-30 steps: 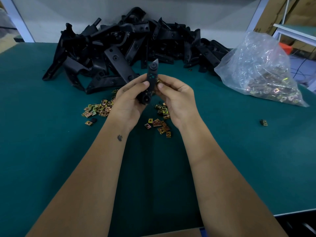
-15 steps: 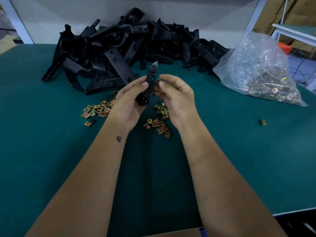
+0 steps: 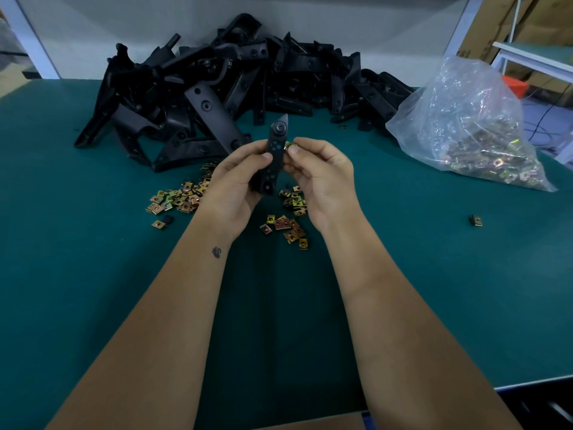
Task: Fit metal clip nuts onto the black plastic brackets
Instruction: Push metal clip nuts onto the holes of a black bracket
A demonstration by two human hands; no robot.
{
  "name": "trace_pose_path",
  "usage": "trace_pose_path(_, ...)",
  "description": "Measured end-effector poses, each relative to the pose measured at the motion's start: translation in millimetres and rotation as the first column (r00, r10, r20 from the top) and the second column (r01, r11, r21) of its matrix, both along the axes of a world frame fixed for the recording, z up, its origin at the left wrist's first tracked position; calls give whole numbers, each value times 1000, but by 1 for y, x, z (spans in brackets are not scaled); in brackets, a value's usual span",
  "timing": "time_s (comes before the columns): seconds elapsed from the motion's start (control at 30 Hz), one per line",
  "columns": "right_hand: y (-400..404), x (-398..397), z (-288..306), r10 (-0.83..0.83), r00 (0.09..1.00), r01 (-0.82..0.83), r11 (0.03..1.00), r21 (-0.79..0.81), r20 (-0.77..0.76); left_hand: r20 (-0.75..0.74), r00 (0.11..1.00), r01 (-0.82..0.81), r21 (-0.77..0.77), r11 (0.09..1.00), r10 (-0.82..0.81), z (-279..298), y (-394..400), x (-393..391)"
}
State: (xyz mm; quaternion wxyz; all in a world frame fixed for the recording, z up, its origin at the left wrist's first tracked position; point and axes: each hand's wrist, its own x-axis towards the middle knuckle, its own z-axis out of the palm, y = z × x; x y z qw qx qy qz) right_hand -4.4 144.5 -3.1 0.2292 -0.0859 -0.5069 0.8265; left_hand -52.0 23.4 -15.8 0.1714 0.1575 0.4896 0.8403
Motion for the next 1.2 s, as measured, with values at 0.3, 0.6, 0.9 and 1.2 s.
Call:
trace_pose_path(0.3,-1,0,0,41,998,-40,999,-12,44,-30,999,-15,-18,1000,15,1,1,3)
trace_pose_path(0.6,-1,-4,-6,-14,1000,14,999,-37,1,-60,998,-42,-80,996,37,-2,3,5)
trace_pose_path(0.9,-3,-2,-5,-9,1000,9,1000,22,20,-88,996,-43,-162,986,29,-5,3,6)
trace_pose_path(1.2,-15,-4,-3,-149,987,126,946,300,53,5,989,-146,12,989,146,8,-1,2)
